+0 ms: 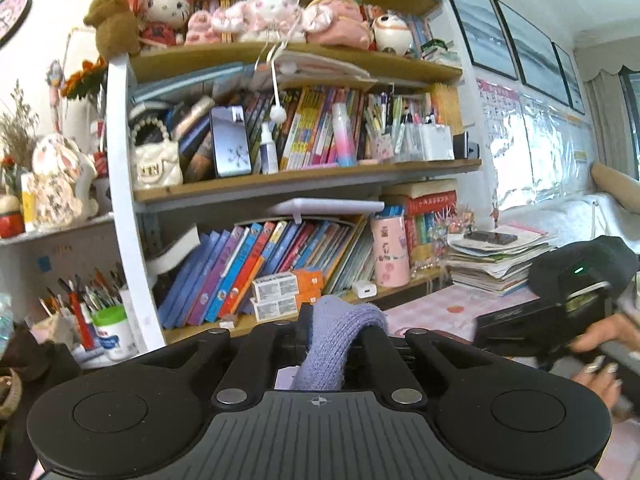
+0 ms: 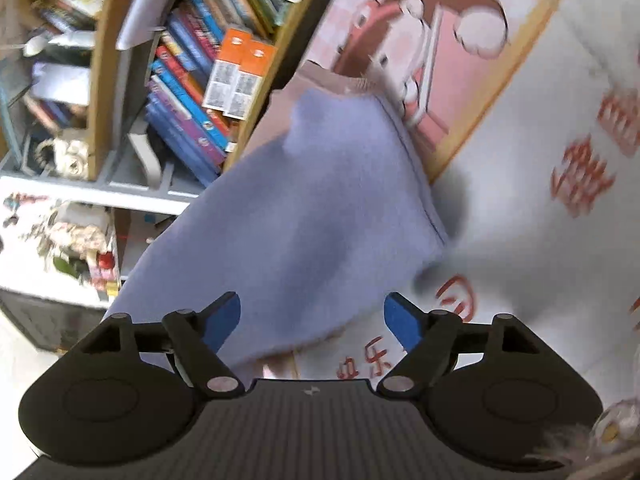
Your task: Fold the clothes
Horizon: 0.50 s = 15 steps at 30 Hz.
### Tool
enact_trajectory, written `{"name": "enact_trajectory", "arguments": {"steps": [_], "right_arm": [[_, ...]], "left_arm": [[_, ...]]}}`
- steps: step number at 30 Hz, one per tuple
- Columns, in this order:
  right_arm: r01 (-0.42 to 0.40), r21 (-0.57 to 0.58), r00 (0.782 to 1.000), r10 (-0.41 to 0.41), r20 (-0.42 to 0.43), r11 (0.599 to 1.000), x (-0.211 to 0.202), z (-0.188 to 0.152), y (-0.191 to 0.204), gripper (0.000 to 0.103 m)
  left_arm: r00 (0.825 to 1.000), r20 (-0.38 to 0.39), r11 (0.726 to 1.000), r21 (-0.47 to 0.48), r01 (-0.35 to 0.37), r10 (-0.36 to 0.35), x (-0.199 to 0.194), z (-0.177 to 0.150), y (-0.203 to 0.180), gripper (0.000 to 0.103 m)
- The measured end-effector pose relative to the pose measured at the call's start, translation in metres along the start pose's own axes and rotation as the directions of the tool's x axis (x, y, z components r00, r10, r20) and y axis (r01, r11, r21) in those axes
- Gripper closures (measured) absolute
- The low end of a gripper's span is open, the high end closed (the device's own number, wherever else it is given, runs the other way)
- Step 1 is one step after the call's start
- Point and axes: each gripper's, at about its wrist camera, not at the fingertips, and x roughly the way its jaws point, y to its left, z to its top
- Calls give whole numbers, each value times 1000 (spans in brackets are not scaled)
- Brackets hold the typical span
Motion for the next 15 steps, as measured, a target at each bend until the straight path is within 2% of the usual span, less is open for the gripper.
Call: {"name": "enact_trajectory", "arguments": {"steps": [3,4,5,6,7,8,9,12,14,15], "right_arm": [[-20,82,1000,19,17,996,14,-8,-3,24],[-24,105,999,20,38,994,15,-11,-5,28],[-25,125,998,16,66,992,14,-13,-7,38],[-31,138,996,19,89,990,11,-14,-8,55],[-42,134,994,28,104,990,6,-13,-8,63],[-52,121,992,38,118,991,0,-11,-8,82],[-71,94,989,57,139,993,-8,-8,-4,90],[-143,-44,962,149,230,989,-41,7,21,91],[-179,-184,923,229,309,967,-73,19,60,92],[-191,-253,899,273,343,948,-89,25,80,92]], "left_arm": [[1000,13,1000,1,-9,9,-18,0,3,100],[1000,15,1000,-1,-11,11,-23,-2,5,100],[1000,15,1000,-1,-17,17,-28,-3,7,100],[1000,15,1000,-1,-22,22,-33,-5,9,100],[999,14,1000,-4,-30,30,-37,-8,12,100],[999,11,999,-13,-33,33,-40,-9,15,100],[999,9,999,-21,-37,37,-43,-11,19,100],[1000,0,999,-53,1,-1,-46,-13,19,100],[998,29,997,-38,61,-60,-51,-8,8,100],[992,60,993,-36,113,-111,-56,-3,1,100]]}}
